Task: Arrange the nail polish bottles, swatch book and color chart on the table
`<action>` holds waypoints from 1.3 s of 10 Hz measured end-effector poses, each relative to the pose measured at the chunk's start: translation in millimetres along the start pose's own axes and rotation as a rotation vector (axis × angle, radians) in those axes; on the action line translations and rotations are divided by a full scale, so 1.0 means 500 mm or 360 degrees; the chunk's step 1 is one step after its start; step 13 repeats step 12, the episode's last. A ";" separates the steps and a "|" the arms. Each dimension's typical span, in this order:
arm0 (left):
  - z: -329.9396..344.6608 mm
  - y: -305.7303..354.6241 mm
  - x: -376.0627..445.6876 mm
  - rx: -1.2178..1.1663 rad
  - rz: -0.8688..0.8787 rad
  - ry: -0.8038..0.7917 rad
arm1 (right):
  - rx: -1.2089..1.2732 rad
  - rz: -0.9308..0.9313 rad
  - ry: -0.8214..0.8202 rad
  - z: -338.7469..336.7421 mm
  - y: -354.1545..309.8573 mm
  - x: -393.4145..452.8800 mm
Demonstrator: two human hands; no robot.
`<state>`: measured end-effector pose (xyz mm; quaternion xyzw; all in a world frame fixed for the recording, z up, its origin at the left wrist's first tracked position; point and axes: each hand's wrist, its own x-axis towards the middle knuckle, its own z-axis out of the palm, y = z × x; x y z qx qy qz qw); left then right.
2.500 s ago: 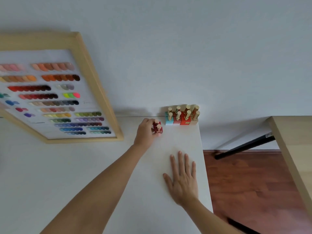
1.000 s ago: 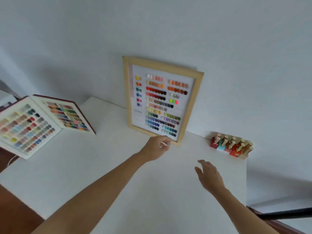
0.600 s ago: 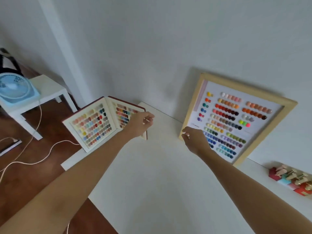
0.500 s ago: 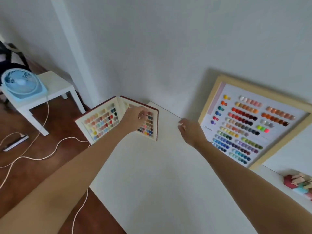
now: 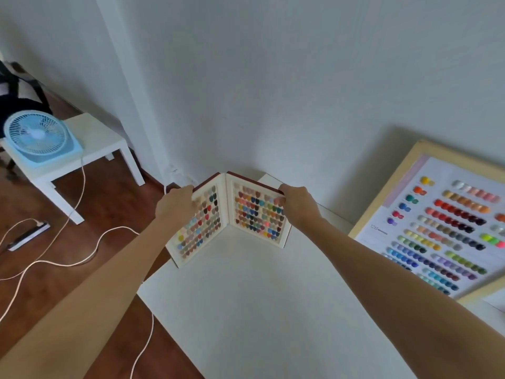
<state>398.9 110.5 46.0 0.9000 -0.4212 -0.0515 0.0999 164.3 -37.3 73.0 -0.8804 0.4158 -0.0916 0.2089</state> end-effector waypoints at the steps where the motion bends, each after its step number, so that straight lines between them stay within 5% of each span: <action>1: 0.007 0.004 0.034 -0.0012 0.0114 0.0033 | -0.0018 0.0006 -0.0008 -0.018 0.020 0.021; 7: 0.049 0.326 0.271 -0.0168 0.0653 -0.0044 | -0.0125 0.0438 0.0338 -0.145 0.271 0.136; 13: 0.050 0.358 0.267 -0.0130 0.0655 0.0067 | -0.0235 0.0426 0.0516 -0.128 0.290 0.142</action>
